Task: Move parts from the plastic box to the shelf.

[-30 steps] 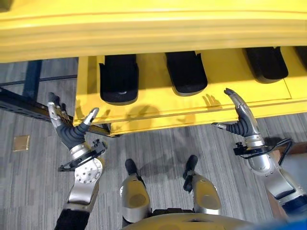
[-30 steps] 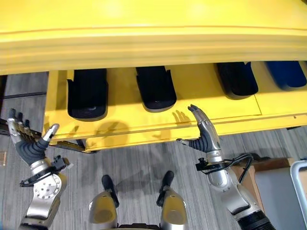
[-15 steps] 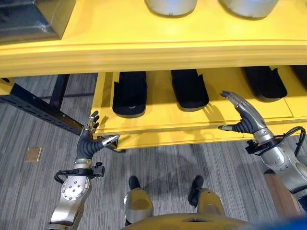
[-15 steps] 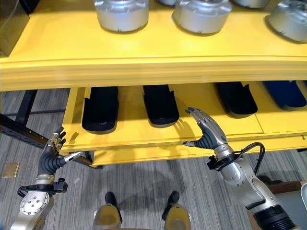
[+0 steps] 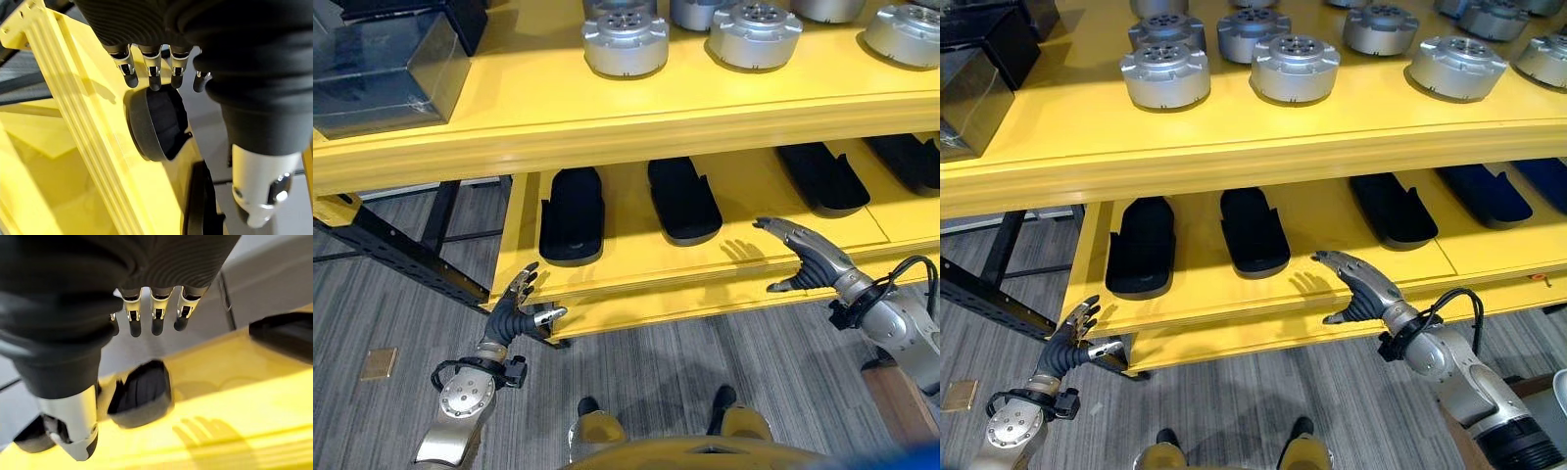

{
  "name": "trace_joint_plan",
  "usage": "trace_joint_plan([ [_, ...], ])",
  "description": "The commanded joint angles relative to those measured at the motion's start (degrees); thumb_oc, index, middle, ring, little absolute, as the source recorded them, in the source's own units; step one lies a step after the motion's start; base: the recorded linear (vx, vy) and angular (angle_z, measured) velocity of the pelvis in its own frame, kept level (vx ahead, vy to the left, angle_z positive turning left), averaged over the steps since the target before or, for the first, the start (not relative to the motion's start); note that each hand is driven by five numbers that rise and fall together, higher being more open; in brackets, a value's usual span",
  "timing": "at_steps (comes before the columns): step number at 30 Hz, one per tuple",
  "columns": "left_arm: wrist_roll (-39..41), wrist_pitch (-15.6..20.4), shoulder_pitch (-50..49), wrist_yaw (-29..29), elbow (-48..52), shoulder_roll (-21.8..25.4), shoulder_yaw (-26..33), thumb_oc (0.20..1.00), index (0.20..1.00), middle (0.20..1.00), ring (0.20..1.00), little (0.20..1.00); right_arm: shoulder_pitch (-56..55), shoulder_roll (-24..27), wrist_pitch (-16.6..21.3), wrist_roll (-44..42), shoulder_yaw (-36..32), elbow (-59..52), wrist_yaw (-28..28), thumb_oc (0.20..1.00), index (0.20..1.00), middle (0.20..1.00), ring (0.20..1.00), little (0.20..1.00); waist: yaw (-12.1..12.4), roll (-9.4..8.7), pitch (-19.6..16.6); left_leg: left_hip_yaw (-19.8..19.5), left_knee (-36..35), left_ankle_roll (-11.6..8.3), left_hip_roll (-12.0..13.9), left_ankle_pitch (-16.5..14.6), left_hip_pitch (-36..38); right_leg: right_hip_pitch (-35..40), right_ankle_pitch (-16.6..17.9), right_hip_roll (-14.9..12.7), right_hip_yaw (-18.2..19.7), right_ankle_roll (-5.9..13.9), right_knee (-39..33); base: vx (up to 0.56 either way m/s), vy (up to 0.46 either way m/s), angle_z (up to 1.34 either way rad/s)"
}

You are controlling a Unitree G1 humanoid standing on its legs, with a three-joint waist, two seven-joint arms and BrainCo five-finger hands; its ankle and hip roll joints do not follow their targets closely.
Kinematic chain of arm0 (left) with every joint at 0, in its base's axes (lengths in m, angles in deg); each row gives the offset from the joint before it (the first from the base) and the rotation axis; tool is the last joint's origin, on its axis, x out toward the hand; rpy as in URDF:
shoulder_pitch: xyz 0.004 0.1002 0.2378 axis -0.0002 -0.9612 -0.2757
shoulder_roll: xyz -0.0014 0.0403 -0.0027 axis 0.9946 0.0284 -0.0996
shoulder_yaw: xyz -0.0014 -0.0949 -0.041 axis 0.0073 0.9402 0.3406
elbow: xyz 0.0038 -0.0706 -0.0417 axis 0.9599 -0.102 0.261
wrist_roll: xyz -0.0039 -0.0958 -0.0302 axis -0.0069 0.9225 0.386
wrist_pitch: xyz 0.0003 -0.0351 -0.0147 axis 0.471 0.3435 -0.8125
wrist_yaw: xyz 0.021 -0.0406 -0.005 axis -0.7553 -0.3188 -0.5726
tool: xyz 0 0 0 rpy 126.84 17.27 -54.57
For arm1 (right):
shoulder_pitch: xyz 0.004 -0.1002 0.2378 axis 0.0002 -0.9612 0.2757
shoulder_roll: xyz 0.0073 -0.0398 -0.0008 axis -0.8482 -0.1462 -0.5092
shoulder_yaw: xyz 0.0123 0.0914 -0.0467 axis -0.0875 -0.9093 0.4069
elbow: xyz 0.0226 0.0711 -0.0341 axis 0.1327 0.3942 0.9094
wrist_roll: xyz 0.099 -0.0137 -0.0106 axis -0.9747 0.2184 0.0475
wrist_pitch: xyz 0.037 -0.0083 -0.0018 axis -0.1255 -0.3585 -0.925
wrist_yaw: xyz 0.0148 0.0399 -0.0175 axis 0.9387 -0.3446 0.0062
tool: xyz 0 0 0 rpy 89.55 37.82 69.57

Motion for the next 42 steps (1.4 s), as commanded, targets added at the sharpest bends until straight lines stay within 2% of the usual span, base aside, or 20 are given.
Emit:
trace_joint_plan([
  [1,3.29,0.42,-0.25,-3.32,2.12,4.35,0.46,1.000,1.000,1.000,1.000,1.000,1.70,0.84,2.10,0.44,0.73,-3.08,2.45,1.000,1.000,1.000,1.000,1.000,-0.18,-2.84,0.07,-2.79,-2.74,-3.13,3.09,5.23,-0.24,10.25,-1.33,0.88,-2.51,1.66,-6.09,0.02,-0.013,-0.05],
  [3,6.60,-2.06,-0.27,-6.26,2.06,3.93,0.41,1.000,1.000,1.000,1.000,1.000,1.69,1.33,1.29,-0.29,1.53,-2.63,4.36,1.000,1.000,1.000,1.000,1.000,-0.04,-3.01,-0.21,-2.53,-3.15,-2.98,3.05,5.12,0.30,10.47,-1.27,0.90,-2.83,1.76,-6.15,0.00,0.000,0.00],
  [6,8.80,-3.86,-0.27,-7.21,1.97,3.21,0.20,1.000,1.000,1.000,1.000,1.000,1.76,1.16,0.47,-1.27,2.22,-2.13,6.02,1.000,1.000,1.000,1.000,1.000,0.10,-3.15,-0.31,-2.39,-3.33,-2.83,3.04,5.03,0.60,10.63,-1.39,1.11,-3.09,1.70,-6.09,0.01,-0.011,0.00],
  [19,5.81,-3.65,0.83,-7.37,1.61,3.35,-0.59,1.000,1.000,1.000,1.000,1.000,4.32,0.16,-0.92,-0.14,5.38,0.40,6.95,1.000,1.000,1.000,1.000,1.000,1.02,-3.16,0.12,-3.07,-3.02,-2.72,3.46,5.16,-0.12,9.58,-2.35,1.65,-3.79,1.11,-4.39,0.00,-0.013,0.01],
  [28,1.77,-2.40,1.56,-7.92,1.81,4.71,-1.50,1.000,1.000,1.000,1.000,1.000,6.37,-0.13,-1.13,1.67,7.80,2.76,6.60,1.000,1.000,1.000,1.000,1.000,1.29,-2.38,0.48,-3.16,-2.65,-2.77,3.56,5.23,-0.71,8.55,-2.55,1.40,-4.03,0.98,-3.51,0.00,0.000,0.00],
  [35,-2.90,-1.83,4.06,-7.31,2.74,7.69,-4.43,1.000,1.000,1.000,1.000,1.000,8.65,0.12,-0.92,2.86,9.66,4.06,4.32,1.000,1.000,1.000,1.000,1.000,0.67,-1.47,0.59,-2.95,-2.35,-2.77,3.49,5.33,-1.18,7.16,-2.80,1.22,-3.40,0.85,-2.47,0.01,0.010,0.00],
  [42,-0.82,-2.03,4.38,-7.96,3.26,8.42,-5.57,1.000,1.000,1.000,1.000,1.000,10.19,-0.22,0.51,3.72,11.53,5.55,2.58,1.000,1.000,1.000,1.000,1.000,0.74,-0.81,0.93,-3.04,-2.06,-2.77,3.46,5.57,-1.53,6.50,-3.39,1.30,-3.16,0.48,-1.57,0.00,0.000,0.00],
])
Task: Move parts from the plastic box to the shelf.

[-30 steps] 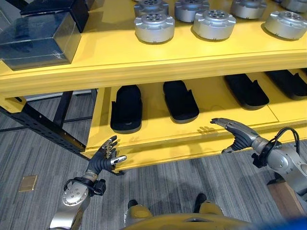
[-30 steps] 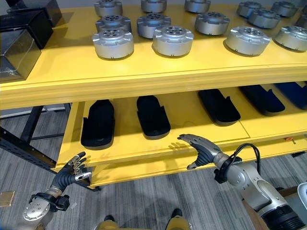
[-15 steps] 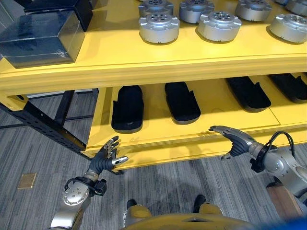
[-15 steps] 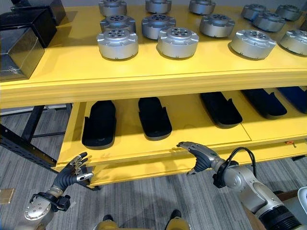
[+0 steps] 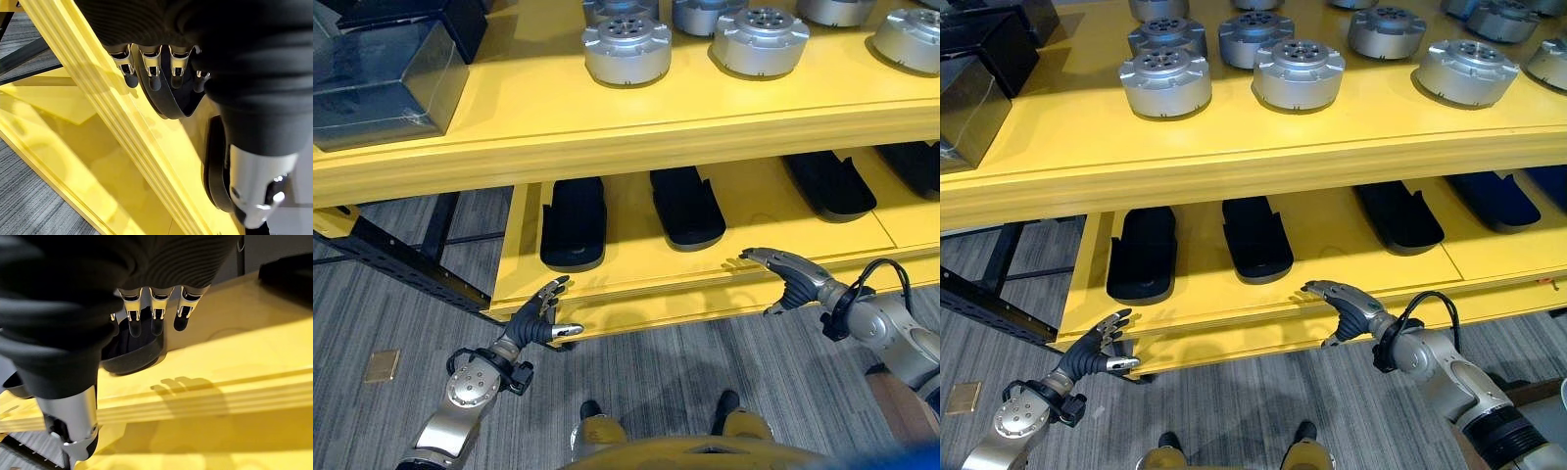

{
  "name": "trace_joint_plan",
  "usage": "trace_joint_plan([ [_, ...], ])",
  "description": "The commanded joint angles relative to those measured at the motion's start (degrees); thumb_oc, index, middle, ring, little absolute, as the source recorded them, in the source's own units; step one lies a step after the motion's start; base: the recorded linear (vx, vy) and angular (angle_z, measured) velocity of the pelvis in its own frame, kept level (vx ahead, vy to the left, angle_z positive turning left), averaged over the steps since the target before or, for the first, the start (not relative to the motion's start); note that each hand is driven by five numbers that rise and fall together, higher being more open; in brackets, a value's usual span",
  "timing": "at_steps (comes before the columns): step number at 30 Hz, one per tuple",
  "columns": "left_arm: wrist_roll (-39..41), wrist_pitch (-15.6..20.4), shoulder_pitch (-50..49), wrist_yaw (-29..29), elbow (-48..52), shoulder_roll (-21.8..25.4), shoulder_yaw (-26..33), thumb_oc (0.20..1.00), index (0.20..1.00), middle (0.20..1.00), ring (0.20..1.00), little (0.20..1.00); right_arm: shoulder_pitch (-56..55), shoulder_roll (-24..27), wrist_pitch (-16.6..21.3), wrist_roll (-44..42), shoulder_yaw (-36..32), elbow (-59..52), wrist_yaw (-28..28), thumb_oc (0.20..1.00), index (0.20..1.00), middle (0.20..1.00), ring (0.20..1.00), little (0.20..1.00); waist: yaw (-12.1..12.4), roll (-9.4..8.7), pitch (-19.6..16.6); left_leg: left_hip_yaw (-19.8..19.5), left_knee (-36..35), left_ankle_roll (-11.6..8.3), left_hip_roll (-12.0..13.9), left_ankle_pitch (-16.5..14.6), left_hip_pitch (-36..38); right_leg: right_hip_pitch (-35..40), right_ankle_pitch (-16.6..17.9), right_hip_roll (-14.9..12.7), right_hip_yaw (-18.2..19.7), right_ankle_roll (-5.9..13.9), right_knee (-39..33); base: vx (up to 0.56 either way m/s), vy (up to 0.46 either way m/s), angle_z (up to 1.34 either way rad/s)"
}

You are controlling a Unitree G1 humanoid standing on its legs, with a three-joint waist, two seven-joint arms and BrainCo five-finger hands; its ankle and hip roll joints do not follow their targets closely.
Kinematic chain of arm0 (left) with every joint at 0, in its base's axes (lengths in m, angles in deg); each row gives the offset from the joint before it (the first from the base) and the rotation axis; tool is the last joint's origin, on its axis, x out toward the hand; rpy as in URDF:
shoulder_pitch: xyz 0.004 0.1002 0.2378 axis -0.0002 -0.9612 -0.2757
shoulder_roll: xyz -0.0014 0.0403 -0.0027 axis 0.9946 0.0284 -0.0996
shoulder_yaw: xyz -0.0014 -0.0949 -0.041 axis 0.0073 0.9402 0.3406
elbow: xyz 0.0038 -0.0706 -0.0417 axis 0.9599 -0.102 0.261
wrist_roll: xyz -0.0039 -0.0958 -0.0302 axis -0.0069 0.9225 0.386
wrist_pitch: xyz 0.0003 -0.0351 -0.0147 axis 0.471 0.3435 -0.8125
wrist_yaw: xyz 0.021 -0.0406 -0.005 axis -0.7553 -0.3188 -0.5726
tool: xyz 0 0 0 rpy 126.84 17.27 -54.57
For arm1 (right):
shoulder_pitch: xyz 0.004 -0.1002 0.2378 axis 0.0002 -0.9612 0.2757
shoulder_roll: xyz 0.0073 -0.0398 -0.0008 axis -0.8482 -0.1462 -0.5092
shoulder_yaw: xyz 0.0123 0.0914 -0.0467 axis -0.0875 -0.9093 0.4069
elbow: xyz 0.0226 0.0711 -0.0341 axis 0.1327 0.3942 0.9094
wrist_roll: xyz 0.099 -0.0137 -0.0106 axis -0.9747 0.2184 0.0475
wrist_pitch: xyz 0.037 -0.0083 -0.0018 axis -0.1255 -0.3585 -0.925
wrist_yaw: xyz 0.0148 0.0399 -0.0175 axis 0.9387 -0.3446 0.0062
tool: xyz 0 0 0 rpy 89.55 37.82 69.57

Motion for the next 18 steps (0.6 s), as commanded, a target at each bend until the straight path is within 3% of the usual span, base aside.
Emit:
trace_joint_plan([
  [1,2.18,3.33,1.12,-0.43,3.42,3.31,-0.16,1.000,1.000,1.000,1.000,1.000,5.74,-0.41,2.62,0.49,2.79,-0.44,-2.73,1.000,1.000,1.000,1.000,1.000,0.49,-1.59,1.68,-3.09,-0.15,-2.43,3.44,5.18,-2.06,5.54,-3.86,0.36,-2.29,0.10,0.17,0.00,0.000,0.00],
  [11,2.50,4.60,2.39,1.43,2.37,2.56,-1.34,1.000,1.000,1.000,1.000,1.000,13.11,-2.18,1.26,4.73,8.29,2.62,-1.43,1.000,1.000,1.000,1.000,1.000,1.68,-0.69,3.55,-3.66,0.45,-2.48,3.41,5.39,-3.77,3.12,-4.70,0.04,-2.79,-0.33,2.38,-0.02,0.003,0.00],
  [18,2.37,6.27,2.83,2.34,1.14,2.13,-2.13,1.000,1.000,1.000,1.000,1.000,15.91,-1.44,2.37,7.20,11.00,3.94,-1.81,1.000,1.000,1.000,1.000,1.000,2.12,-0.33,5.46,-3.64,0.73,-2.40,3.15,5.40,-4.98,1.38,-4.66,-0.46,-2.94,-0.32,3.53,-0.05,0.015,0.04],
])
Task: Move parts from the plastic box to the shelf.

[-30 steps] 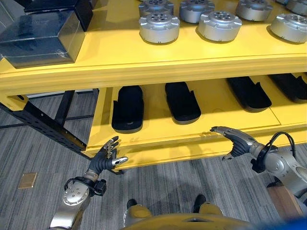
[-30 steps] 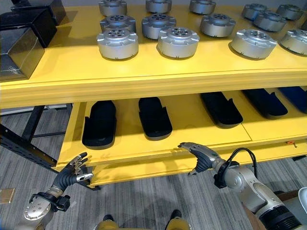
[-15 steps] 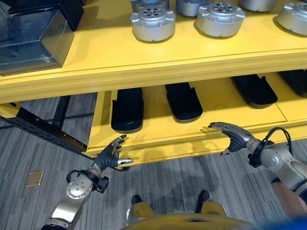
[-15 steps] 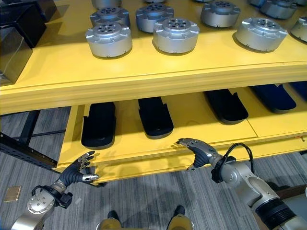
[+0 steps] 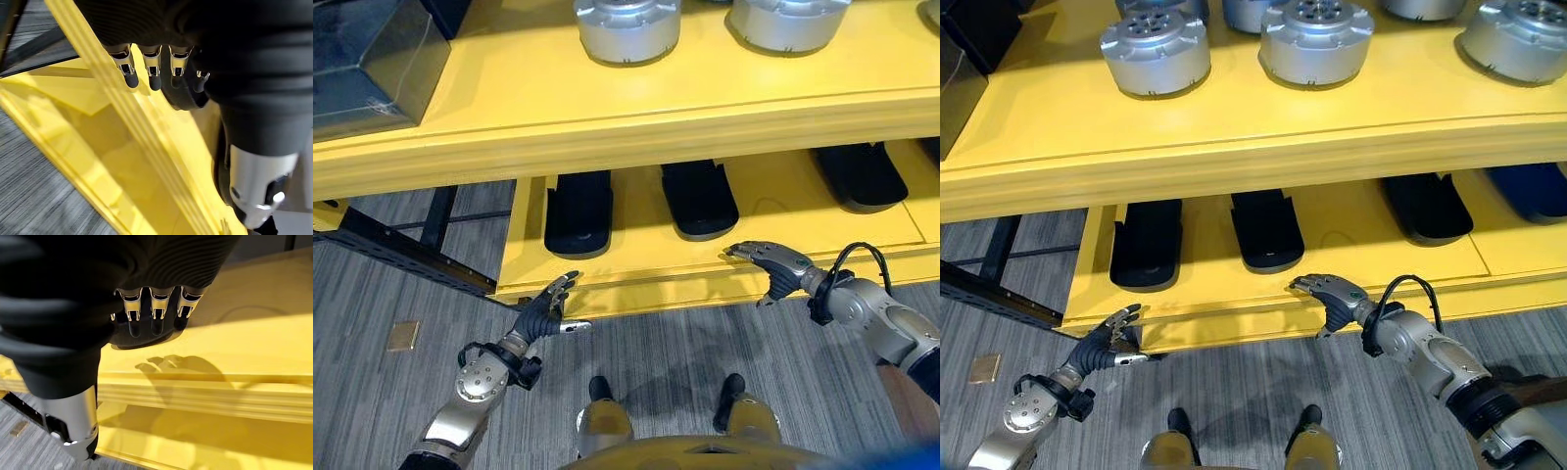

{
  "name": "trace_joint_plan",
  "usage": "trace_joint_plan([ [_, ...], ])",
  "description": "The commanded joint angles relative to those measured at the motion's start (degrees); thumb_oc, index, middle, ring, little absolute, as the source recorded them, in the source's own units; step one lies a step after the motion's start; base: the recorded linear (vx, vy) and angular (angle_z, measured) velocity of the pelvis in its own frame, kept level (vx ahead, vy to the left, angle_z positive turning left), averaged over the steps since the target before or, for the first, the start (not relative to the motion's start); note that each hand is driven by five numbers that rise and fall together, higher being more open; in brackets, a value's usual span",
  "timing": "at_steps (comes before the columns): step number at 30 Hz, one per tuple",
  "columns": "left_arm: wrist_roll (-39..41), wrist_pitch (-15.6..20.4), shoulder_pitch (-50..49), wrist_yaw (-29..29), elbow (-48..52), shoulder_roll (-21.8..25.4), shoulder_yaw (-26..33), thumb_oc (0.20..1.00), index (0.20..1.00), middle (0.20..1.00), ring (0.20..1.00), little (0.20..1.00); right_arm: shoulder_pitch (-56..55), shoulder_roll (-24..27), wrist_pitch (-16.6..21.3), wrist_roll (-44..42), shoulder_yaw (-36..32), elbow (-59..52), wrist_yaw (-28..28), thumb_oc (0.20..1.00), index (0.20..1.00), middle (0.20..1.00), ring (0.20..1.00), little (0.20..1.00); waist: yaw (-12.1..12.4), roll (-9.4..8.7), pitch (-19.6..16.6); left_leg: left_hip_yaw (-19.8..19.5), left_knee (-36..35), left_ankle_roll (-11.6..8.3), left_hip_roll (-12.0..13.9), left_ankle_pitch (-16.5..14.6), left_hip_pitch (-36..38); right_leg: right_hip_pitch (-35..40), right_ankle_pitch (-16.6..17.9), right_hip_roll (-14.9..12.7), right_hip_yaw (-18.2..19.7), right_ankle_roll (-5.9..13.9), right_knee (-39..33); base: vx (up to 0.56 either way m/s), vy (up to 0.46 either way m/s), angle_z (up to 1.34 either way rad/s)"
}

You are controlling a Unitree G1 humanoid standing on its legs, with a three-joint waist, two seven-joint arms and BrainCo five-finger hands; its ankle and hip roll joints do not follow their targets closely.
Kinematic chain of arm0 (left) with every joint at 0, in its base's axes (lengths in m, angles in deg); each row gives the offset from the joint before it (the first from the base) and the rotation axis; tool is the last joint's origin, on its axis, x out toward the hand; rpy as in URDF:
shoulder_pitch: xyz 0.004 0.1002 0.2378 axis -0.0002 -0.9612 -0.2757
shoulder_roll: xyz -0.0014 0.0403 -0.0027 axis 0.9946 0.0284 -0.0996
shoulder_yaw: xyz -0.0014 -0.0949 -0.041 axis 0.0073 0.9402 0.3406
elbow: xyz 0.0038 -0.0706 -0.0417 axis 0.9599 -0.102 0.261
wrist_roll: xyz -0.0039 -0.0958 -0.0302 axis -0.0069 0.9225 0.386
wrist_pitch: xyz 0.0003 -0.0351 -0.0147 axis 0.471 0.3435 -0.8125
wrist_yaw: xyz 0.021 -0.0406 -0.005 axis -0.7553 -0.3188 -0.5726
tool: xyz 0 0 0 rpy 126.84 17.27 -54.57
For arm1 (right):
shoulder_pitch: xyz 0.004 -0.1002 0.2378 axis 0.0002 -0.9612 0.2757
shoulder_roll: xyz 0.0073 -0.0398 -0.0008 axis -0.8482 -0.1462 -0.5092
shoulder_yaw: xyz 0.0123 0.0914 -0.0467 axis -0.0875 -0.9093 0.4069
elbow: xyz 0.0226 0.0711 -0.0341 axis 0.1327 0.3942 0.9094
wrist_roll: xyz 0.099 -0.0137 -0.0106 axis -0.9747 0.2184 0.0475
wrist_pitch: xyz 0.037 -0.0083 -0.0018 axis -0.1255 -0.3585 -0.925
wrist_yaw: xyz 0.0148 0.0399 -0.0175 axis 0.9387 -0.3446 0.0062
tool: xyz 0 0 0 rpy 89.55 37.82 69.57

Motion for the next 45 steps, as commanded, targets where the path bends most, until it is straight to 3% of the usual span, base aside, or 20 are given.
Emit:
trace_joint_plan([
  [1,1.03,4.68,1.56,2.28,1.44,2.25,-0.03,1.000,1.000,1.000,1.000,1.000,5.31,-1.21,1.29,0.67,2.15,-1.08,-1.48,1.000,1.000,1.000,1.000,1.000,0.62,-1.31,1.94,-2.56,0.08,-2.39,3.00,4.99,-2.20,5.62,-1.77,0.56,-2.90,0.03,-1.98,-0.03,0.012,0.00],
  [22,1.25,9.20,3.03,6.66,-4.38,-0.19,-3.19,1.000,1.000,1.000,1.000,1.000,14.44,-4.26,1.45,4.33,5.78,3.90,-1.09,1.000,1.000,1.000,1.000,1.000,2.41,-0.31,5.26,-1.78,1.60,-1.67,2.08,3.25,-4.48,2.84,-1.49,-2.21,-4.94,0.51,0.86,-0.01,0.006,0.01],
  [45,-0.21,8.51,5.03,6.48,-4.00,0.01,-4.41,1.000,1.000,1.000,1.000,1.000,19.37,-8.08,-1.46,8.78,8.32,10.40,-2.42,1.000,1.000,1.000,1.000,1.000,4.00,0.65,7.33,-2.77,3.77,-1.10,1.45,2.53,-6.72,0.56,-3.16,-3.66,-5.67,-0.23,5.45,0.00,0.000,0.03],
])
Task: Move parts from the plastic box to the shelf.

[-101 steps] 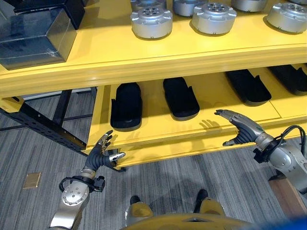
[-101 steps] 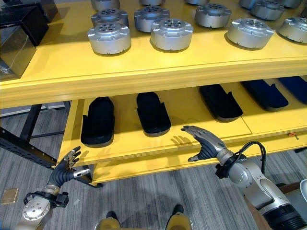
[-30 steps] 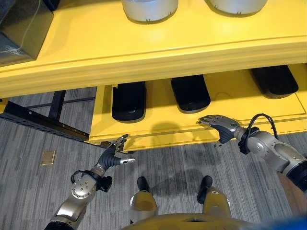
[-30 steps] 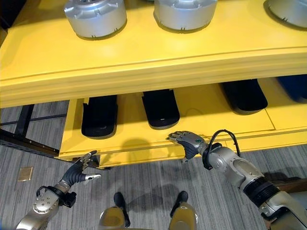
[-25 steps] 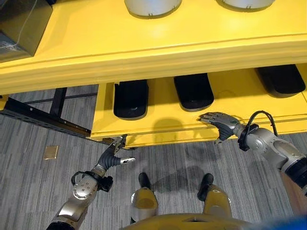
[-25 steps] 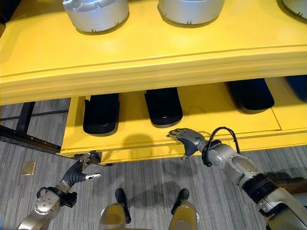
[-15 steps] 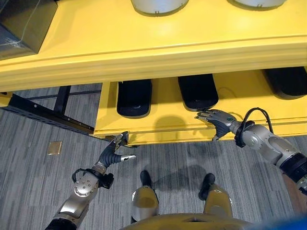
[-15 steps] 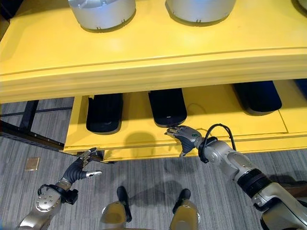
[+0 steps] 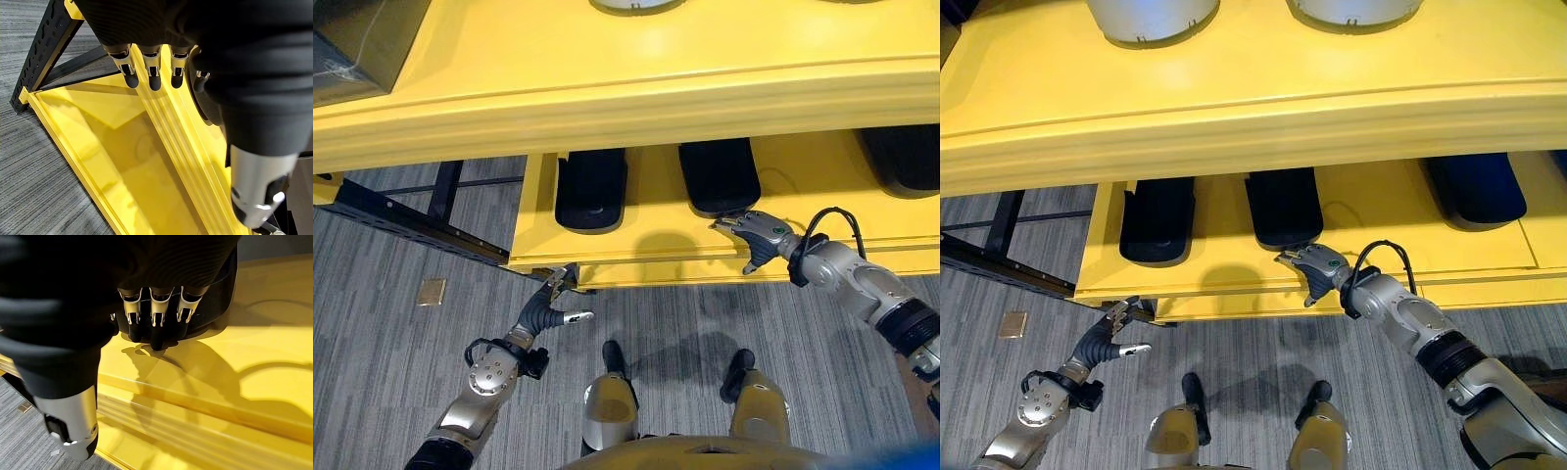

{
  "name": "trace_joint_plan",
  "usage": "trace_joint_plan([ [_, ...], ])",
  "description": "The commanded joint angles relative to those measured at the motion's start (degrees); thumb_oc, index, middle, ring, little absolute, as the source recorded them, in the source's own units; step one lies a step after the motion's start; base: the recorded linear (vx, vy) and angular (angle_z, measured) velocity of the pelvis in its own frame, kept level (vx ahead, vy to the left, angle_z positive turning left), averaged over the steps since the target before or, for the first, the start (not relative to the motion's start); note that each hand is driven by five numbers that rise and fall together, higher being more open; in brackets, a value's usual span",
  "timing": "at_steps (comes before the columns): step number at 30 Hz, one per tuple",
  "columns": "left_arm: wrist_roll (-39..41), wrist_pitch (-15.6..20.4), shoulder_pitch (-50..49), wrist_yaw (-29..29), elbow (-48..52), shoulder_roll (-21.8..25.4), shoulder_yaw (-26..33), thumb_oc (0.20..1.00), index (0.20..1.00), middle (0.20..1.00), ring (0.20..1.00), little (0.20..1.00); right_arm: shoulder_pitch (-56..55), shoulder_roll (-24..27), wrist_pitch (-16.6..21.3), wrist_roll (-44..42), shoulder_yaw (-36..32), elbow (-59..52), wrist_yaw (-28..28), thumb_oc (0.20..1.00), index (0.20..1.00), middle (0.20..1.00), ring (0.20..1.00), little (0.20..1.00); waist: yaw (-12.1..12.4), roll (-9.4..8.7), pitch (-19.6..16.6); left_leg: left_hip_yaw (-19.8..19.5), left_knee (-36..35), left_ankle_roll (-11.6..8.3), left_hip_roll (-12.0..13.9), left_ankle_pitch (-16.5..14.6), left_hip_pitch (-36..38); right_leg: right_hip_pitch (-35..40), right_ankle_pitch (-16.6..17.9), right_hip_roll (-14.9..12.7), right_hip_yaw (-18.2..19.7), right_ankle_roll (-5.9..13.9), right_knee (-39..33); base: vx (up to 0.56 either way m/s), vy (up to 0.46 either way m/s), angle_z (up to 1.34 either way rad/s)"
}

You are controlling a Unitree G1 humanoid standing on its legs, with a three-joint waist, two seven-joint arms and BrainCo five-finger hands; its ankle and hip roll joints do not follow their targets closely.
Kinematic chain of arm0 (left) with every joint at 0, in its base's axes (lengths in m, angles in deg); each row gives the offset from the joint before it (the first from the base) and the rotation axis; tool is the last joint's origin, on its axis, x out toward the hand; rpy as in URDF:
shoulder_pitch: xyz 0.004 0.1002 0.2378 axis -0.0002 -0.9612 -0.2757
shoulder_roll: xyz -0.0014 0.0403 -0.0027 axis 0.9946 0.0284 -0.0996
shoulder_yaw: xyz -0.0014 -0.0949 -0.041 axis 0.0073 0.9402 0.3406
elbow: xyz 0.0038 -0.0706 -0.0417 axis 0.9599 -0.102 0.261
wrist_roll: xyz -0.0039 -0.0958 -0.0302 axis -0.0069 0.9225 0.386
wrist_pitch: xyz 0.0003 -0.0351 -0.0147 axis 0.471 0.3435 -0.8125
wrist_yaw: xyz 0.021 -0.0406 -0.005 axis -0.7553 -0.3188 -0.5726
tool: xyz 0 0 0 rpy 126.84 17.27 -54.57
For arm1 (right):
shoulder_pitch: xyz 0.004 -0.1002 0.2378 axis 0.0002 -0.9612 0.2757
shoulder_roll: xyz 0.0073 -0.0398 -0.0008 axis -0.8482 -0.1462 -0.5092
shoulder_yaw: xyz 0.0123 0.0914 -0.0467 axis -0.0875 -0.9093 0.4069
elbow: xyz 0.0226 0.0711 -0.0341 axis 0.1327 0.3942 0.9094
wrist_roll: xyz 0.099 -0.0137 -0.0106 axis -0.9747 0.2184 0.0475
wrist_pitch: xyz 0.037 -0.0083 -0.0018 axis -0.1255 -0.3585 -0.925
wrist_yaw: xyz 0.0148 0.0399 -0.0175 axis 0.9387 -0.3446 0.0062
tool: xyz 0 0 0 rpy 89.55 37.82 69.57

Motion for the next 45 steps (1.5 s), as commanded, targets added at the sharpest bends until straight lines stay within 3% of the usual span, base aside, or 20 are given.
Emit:
trace_joint_plan([
  [1,-0.78,2.79,0.93,0.44,2.99,1.14,-0.65,1.000,1.000,1.000,1.000,1.000,3.91,-3.09,-0.85,1.28,1.72,1.74,-0.78,1.000,1.000,1.000,1.000,1.000,1.62,-0.89,1.72,-1.16,2.27,-0.67,2.46,2.12,-3.90,4.09,-0.01,-0.30,-4.37,0.31,-1.26,0.00,0.000,0.00],
  [19,-0.96,2.97,1.76,-0.14,2.25,0.90,-1.40,1.000,1.000,1.000,1.000,1.000,4.35,-5.67,-3.39,0.47,1.31,3.85,-1.98,1.000,1.000,1.000,1.000,1.000,1.47,-0.44,2.17,-1.43,3.55,-0.34,2.06,1.45,-4.39,3.30,-0.96,-0.65,-3.89,-0.13,0.69,0.01,-0.002,0.01],
  [31,-1.13,3.42,1.79,0.53,1.63,0.41,-1.29,1.000,1.000,1.000,1.000,1.000,3.41,-6.07,-3.81,0.11,1.14,3.04,1.65,1.000,1.000,1.000,1.000,1.000,0.89,-0.48,2.45,-1.42,4.00,-0.14,1.88,1.21,-4.46,3.15,-1.24,-0.38,-3.21,-0.25,1.03,0.00,0.000,0.00],
  [38,-0.49,4.40,0.94,1.83,1.87,0.07,0.39,1.000,1.000,1.000,1.000,1.000,-3.24,-2.15,-8.16,-3.84,-1.28,-7.97,9.72,1.000,1.000,1.000,1.000,1.000,-1.02,-1.36,3.56,-0.73,4.50,-0.06,2.17,0.92,-4.86,2.29,-1.03,0.12,-1.86,-0.02,1.03,0.00,0.002,-0.01],
  [45,-2.05,5.33,-0.50,4.95,3.21,-0.12,1.75,1.000,1.000,1.000,1.000,1.000,-15.64,2.91,-11.73,-9.94,-8.53,-21.66,11.15,1.000,1.000,1.000,1.000,1.000,-3.69,-2.77,4.19,0.59,4.38,-0.08,2.55,0.73,-4.57,2.21,-0.39,1.17,-0.54,0.50,-0.43,-0.03,-0.001,-0.06],
])
